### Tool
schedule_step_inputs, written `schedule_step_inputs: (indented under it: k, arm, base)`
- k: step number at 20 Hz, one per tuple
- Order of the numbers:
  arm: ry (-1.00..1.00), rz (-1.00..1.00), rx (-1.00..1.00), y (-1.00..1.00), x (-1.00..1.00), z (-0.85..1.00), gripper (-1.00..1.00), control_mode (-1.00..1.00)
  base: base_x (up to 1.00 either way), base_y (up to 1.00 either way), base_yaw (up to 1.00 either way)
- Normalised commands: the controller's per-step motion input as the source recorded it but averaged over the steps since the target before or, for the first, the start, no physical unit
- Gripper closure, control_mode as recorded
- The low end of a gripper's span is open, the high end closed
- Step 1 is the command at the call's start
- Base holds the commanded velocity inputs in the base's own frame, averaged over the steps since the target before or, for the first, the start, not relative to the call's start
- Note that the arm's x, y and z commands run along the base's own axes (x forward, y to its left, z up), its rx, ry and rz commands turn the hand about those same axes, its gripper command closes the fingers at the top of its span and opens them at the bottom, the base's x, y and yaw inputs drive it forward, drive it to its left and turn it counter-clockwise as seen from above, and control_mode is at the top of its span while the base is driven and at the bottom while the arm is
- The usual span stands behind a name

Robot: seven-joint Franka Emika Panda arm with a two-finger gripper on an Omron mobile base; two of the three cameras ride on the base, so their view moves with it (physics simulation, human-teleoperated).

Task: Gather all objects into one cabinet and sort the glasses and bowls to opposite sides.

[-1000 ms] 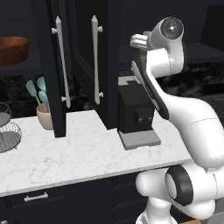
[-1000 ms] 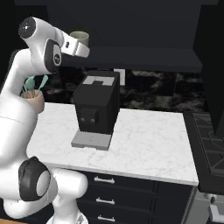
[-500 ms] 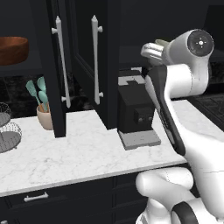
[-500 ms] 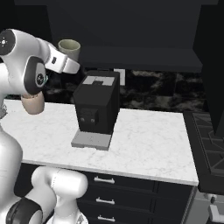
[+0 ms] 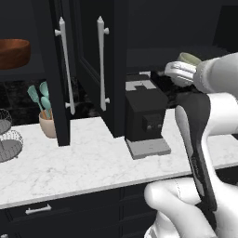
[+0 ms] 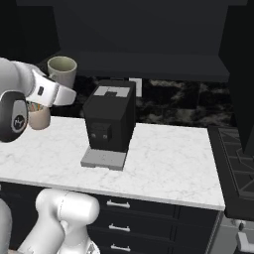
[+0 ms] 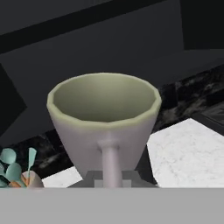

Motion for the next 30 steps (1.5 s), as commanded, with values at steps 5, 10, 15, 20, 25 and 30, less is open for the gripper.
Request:
schedule_step_inputs:
  k: [5,10,15,20,25,30]
  arm:
    - [0.0,0.04,0.08,-0.06,-1.0,0.0,1.0,-1.0]
    - [0.0,0.04,0.06,-0.05,-1.0,0.07,1.0,-1.0]
    - [-0.03,0.03,0.01,0.0,-0.93,0.09,1.0,-1.0]
    - [-0.05,0.0,0.0,0.0,-0.65,0.11,1.0,-1.0]
    - [0.0,0.0,0.0,0.0,-0.32,0.03,1.0,-1.0]
    - [0.0,0.0,0.01,0.0,-0.05,0.05,1.0,-1.0]
  base:
    - [0.0,0.0,0.0]
    - [0.0,0.0,0.0]
    - [0.0,0.0,0.0]
    - [0.0,0.0,0.0]
    - [0.0,0.0,0.0]
    - [0.0,0.0,0.0]
